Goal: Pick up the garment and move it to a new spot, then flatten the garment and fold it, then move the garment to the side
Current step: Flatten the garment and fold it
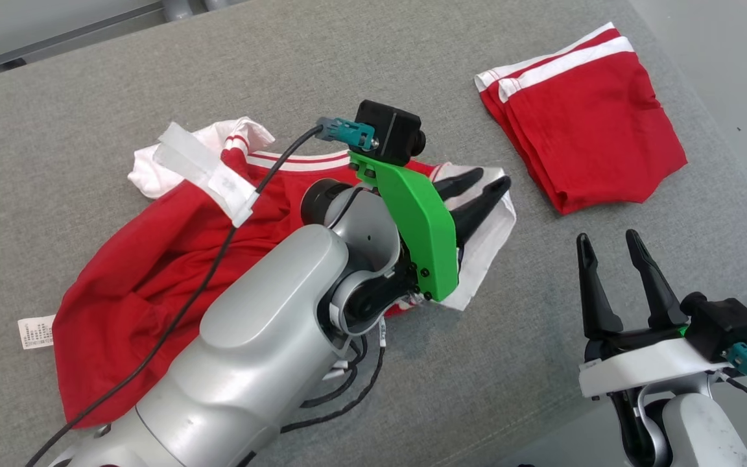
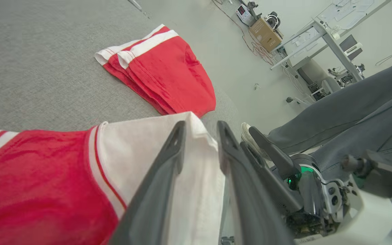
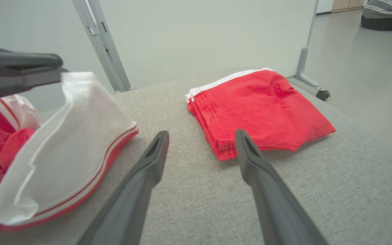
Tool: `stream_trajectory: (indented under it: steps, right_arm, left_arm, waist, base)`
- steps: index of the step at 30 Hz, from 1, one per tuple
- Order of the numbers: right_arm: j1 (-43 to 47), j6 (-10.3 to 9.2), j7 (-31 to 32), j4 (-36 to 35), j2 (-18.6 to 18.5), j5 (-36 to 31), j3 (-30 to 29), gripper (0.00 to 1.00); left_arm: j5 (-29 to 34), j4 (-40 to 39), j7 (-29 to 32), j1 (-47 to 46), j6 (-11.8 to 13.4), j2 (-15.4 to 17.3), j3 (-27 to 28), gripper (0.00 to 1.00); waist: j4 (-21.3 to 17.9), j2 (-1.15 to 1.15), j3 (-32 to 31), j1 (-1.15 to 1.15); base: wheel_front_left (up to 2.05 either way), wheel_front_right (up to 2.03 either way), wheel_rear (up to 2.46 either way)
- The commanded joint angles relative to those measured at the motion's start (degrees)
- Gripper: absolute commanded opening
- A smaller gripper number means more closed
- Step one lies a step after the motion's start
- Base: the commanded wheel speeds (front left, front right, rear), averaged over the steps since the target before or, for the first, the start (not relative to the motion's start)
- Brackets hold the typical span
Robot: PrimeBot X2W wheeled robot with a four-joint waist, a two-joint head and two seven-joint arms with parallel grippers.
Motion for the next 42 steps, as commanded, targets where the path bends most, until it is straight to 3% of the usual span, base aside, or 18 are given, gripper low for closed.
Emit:
stream_trajectory:
  steps: [1, 5, 8, 18, 25, 30, 34, 42]
  right_arm:
    - [-0.42, -0.02, -0.17, -0.07, -0.10, -0.02, -0.40, 1.00]
    - [-0.03, -0.02, -0.17, -0.15, -0.09, 0.02, -1.92, 1.00]
    - [0.56, -0.02, -0.17, -0.04, -0.12, -0.47, -2.98, 1.00]
    - [2.00, -0.02, -0.17, -0.61, -0.14, -3.58, -5.39, 1.00]
    - [2.40, -0.02, -0.16, -0.88, -0.13, -5.23, -5.79, 1.00]
    - [2.40, -0.02, -0.17, -0.83, -0.13, -5.92, -5.75, 1.00]
    - [2.24, -0.02, -0.17, -0.74, -0.14, -6.23, -5.51, 1.00]
    - [2.05, -0.02, -0.17, -0.61, -0.14, -6.35, -5.10, 1.00]
  left_arm:
    - [1.27, -0.01, -1.34, 0.14, -0.34, 0.13, -0.09, 1.00]
    - [2.88, -2.79, -4.20, 2.49, -0.95, 2.38, -0.21, 1.00]
    - [3.15, -7.45, -6.60, 5.76, 0.17, 5.53, 1.11, 1.00]
    - [4.68, -19.92, -13.58, 21.90, 8.00, 20.40, 6.70, 1.00]
    - [2.72, -22.02, -18.03, 32.14, 12.53, 26.23, 11.25, 1.00]
    - [1.12, -19.69, -20.14, 36.26, 13.75, 27.93, 13.47, 1.00]
    - [0.24, -16.75, -20.53, 37.23, 13.94, 27.27, 13.78, 1.00]
    - [-1.30, -11.14, -20.17, 35.60, 11.86, 24.33, 12.95, 1.00]
  waist:
    - [0.85, 0.43, 0.35, 0.00]
    - [3.03, 0.43, 0.51, 0.00]
    - [4.85, 0.43, -0.07, 0.00]
    - [12.42, 0.43, -2.91, 0.00]
    - [16.22, 0.43, -3.72, 0.00]
    - [17.82, 0.43, -3.48, 0.00]
    - [18.06, 0.43, -3.34, 0.00]
    - [17.67, 0.43, -2.94, 0.00]
  base:
    - [0.00, 0.00, 0.00]
    - [0.00, 0.00, 0.00]
    - [0.00, 0.00, 0.00]
    - [0.00, 0.00, 0.00]
    - [0.00, 0.00, 0.00]
    - [0.00, 0.00, 0.00]
    - [0.00, 0.00, 0.00]
    - [0.00, 0.00, 0.00]
